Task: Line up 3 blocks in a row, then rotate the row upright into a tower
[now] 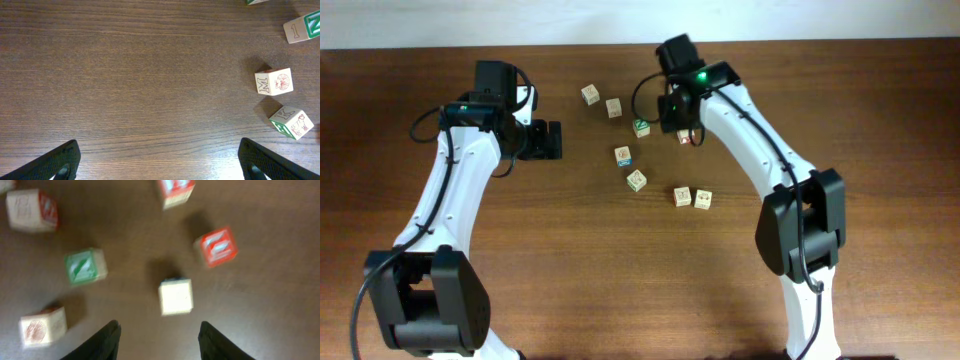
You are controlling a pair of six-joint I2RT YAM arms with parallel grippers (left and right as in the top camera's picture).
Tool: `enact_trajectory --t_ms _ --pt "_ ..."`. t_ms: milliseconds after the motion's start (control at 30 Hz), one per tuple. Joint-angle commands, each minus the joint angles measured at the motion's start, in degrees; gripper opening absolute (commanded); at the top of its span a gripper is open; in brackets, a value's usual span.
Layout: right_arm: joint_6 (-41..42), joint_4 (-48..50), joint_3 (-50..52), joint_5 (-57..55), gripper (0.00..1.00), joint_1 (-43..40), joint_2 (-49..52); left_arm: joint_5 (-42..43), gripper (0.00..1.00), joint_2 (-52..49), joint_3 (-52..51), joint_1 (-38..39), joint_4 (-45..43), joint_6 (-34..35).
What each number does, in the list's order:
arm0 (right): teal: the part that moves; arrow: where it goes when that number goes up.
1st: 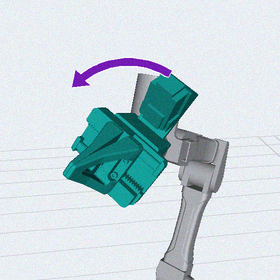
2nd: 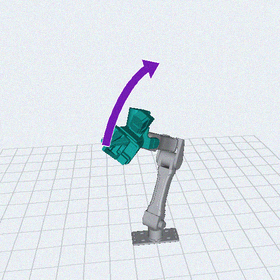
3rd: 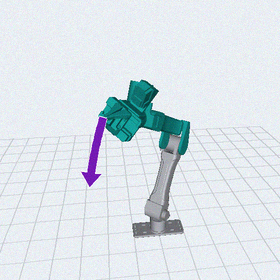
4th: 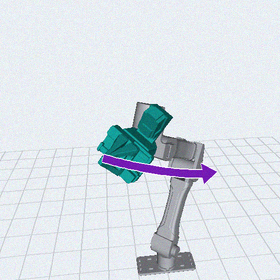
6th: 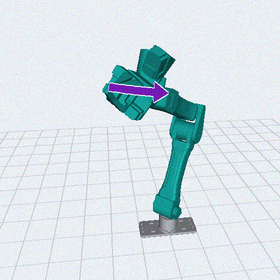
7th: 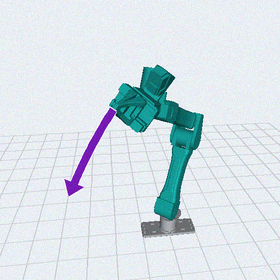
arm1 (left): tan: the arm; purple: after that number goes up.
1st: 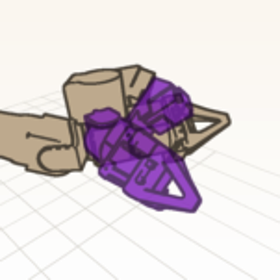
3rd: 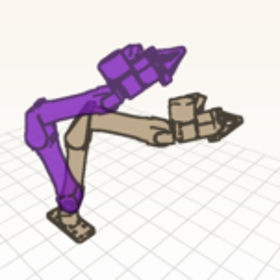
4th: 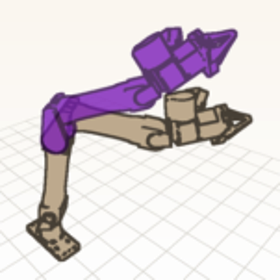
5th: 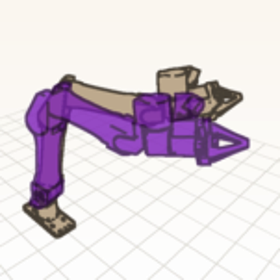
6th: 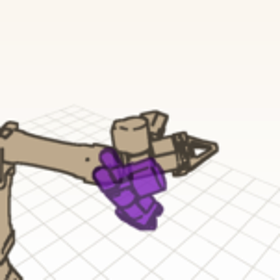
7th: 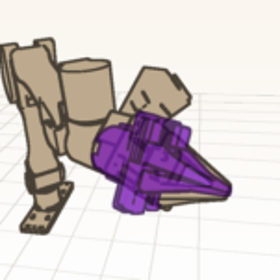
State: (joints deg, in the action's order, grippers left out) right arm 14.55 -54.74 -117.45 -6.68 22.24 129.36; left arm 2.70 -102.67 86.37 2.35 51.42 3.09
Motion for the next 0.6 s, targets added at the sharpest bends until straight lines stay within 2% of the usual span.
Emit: enact_trajectory --t_ms 0,100,300,467,567 --pt "-2.19 2.99 -0.85 -1.95 0.52 -2.54 4.35 -0.39 0.99 -0.50 0.90 -0.11 0.11 0.76" --pt "-5.33 5.81 -0.85 1.75 0.52 -3.37 8.33 -0.39 0.99 -0.50 0.90 -0.11 0.11 0.76" --pt "-4.92 5.92 -0.83 3.69 0.52 -3.13 10.64 -0.39 0.99 -0.50 0.90 -0.11 0.11 0.76" --pt "9.05 -2.01 -0.85 3.63 0.47 -3.15 10.64 -0.39 0.99 -0.50 0.90 -0.11 0.11 0.79" --pt "11.26 -2.62 -0.85 3.41 0.43 -3.15 10.64 -0.37 0.99 -0.50 0.90 -0.11 0.11 0.76"
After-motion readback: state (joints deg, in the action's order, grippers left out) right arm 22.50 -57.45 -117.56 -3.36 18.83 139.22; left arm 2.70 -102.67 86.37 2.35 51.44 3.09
